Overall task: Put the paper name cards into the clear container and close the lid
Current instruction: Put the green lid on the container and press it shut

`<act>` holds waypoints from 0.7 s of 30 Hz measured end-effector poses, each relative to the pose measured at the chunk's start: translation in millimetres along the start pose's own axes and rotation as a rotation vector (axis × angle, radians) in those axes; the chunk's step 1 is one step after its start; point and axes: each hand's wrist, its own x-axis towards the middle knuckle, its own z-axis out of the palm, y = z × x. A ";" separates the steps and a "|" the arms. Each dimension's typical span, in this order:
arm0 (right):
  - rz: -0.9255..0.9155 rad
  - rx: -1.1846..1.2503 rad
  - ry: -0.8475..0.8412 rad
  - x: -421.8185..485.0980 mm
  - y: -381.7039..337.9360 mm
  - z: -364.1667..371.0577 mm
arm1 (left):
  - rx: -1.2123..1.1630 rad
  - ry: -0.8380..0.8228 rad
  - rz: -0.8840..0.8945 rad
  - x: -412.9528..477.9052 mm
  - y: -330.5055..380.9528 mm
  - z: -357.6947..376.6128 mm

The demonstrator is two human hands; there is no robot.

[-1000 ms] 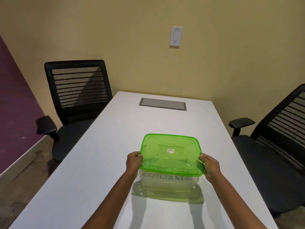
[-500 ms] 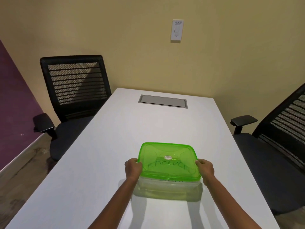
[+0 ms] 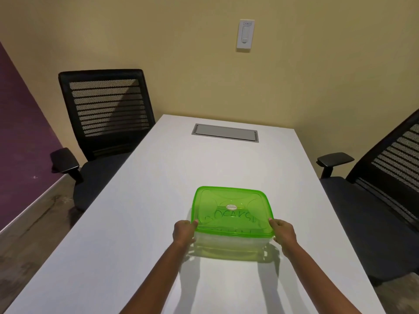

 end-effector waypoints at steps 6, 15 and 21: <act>0.044 0.059 -0.019 -9.8 9.1 -0.5 | -0.123 -0.008 -0.047 1.3 -0.9 2.1; 0.092 0.128 0.007 -13.4 13.2 -1.5 | -0.106 0.040 -0.050 -4.7 -4.6 3.2; 0.131 0.195 0.003 -14.8 14.2 -1.8 | -0.211 0.034 -0.084 1.4 -3.2 1.5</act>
